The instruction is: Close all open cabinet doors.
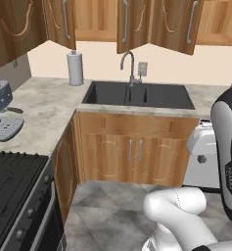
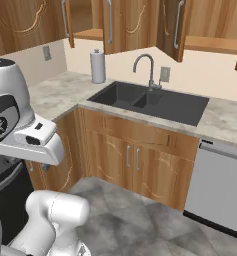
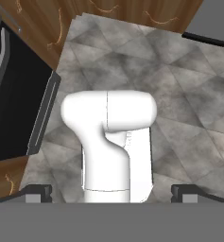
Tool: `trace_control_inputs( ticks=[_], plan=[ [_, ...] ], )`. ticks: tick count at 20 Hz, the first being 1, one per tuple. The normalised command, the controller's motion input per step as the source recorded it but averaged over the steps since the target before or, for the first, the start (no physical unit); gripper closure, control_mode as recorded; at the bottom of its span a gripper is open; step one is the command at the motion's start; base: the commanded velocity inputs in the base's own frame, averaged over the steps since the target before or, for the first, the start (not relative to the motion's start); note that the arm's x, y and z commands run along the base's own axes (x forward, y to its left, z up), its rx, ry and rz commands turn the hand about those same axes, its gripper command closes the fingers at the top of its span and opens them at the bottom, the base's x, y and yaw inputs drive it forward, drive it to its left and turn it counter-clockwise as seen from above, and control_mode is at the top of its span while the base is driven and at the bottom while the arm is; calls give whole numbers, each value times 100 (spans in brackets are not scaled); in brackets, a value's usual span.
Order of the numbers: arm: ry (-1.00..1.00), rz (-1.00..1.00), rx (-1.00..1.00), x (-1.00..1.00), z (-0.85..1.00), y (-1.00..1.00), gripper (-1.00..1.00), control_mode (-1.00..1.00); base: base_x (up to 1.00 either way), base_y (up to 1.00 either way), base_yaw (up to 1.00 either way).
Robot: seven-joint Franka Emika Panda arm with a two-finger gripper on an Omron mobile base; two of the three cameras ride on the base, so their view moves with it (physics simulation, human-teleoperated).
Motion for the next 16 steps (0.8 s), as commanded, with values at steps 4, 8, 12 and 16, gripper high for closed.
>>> trace_control_inputs(
  ticks=[4,8,12,16],
  plan=[
    [0,0,0,0,0,0,-100,100,64,46,-50],
    [0,0,0,0,0,0,-100,100,71,42,-29],
    [0,0,0,0,0,0,-100,100,82,29,-15],
    [0,0,0,0,0,0,-100,100,73,17,-14]
  ],
)
